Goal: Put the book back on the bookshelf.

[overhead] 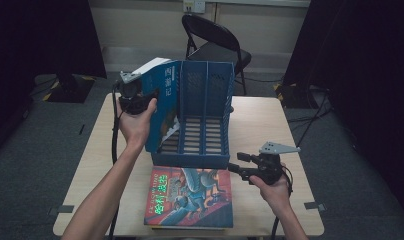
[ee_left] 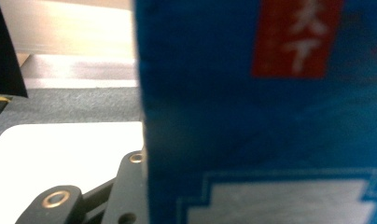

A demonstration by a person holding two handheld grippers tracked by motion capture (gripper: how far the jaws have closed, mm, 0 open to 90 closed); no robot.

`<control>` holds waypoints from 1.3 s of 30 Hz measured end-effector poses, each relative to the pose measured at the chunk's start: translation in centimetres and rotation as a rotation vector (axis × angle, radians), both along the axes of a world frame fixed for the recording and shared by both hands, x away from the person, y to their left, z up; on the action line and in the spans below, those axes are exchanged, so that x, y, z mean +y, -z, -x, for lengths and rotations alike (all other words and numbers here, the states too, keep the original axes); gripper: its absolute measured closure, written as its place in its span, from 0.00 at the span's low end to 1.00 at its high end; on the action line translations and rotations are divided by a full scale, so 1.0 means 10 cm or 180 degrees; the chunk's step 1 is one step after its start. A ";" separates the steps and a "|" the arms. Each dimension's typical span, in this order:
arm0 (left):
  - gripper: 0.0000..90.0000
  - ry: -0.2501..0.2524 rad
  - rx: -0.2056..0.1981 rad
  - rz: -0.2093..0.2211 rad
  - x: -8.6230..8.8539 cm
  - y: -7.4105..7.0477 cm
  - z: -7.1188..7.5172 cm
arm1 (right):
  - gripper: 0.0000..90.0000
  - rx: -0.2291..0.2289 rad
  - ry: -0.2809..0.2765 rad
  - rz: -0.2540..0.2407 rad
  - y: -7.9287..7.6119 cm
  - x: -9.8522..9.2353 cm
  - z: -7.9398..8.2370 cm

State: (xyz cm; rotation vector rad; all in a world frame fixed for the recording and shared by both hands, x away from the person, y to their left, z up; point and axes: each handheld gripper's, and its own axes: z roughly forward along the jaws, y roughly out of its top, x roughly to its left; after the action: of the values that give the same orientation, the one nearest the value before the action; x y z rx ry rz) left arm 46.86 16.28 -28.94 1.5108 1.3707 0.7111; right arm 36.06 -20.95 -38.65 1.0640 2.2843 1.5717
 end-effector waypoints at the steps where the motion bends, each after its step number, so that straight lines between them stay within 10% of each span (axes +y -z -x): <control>1: 0.69 0.0018 0.0001 0.0030 -0.02 0.04 -0.01 | 0.43 -0.0002 -0.0002 0.0000 0.00 0.00 0.00; 39: 0.68 0.0079 -0.0085 -0.0050 -0.24 0.57 -0.19 | 0.43 0.0051 -0.0035 0.0128 0.08 0.00 -0.03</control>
State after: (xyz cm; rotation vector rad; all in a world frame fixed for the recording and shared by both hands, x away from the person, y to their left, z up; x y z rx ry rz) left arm 48.75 13.86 -34.66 1.5230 1.3269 0.7257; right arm 36.39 -20.98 -39.41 1.0596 2.3259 1.5200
